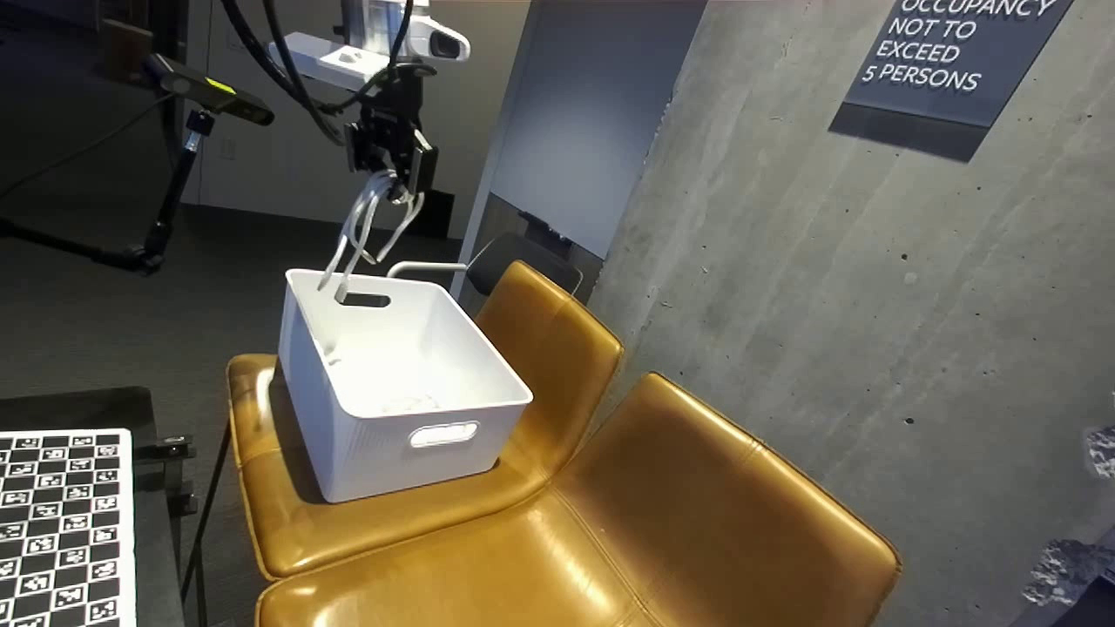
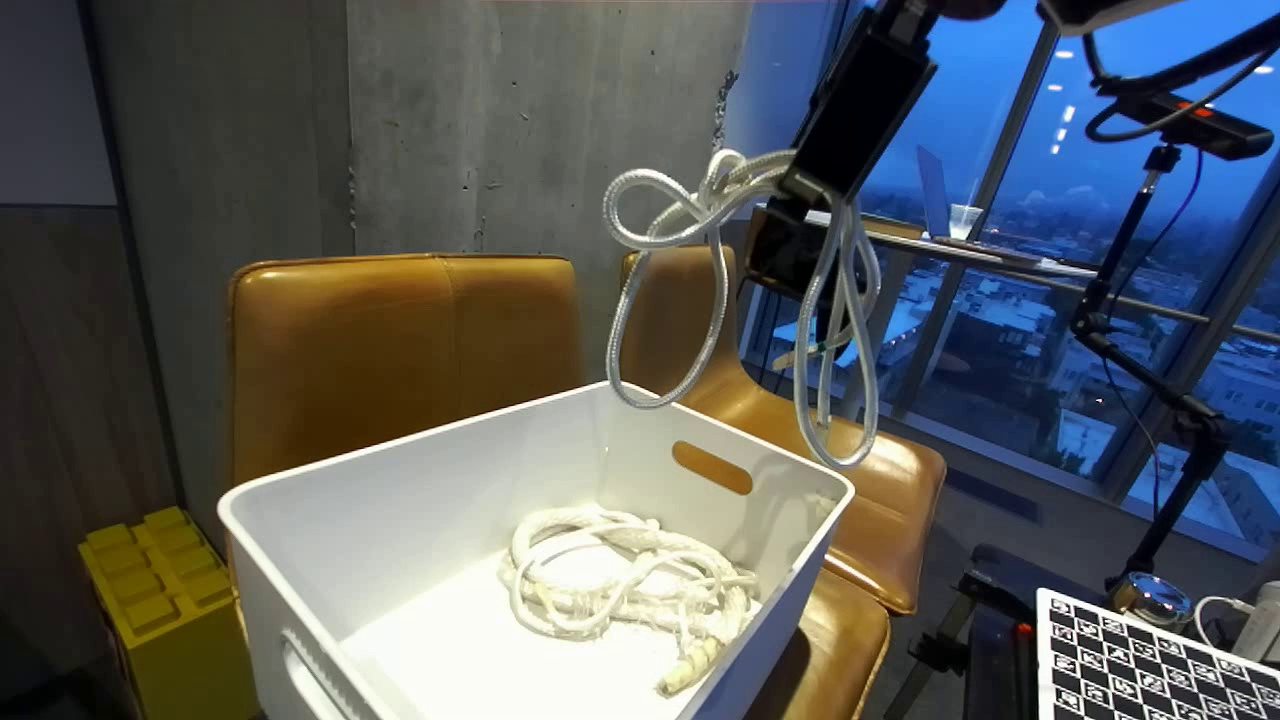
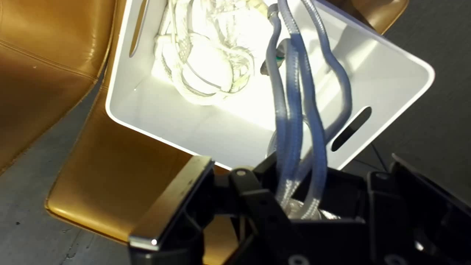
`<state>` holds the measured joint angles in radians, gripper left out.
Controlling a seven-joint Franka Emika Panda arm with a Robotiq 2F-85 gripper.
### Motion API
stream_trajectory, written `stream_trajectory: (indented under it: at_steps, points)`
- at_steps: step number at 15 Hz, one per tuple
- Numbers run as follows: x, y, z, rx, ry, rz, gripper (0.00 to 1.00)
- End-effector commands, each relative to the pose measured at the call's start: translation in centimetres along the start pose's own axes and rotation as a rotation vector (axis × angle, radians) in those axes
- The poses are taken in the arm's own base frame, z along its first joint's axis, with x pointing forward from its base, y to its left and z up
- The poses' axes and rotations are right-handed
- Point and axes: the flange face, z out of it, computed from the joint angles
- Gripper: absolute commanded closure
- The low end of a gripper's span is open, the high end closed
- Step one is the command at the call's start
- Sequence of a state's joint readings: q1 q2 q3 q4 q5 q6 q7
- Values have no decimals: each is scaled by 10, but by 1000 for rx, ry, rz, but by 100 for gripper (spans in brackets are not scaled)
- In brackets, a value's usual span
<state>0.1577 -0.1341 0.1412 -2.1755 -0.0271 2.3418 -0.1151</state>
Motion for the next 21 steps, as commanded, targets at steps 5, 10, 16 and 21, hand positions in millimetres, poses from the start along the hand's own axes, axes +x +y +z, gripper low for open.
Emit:
stream_trajectory:
  at_steps: [5,10,16,21]
  points:
    - [-8,48,28,-7,46,82,100]
    - [5,55,64,-65,66,86,75]
    - [-11,62,81,-68,4,77,38]
    - [-41,72,64,-76,-29,115,1]
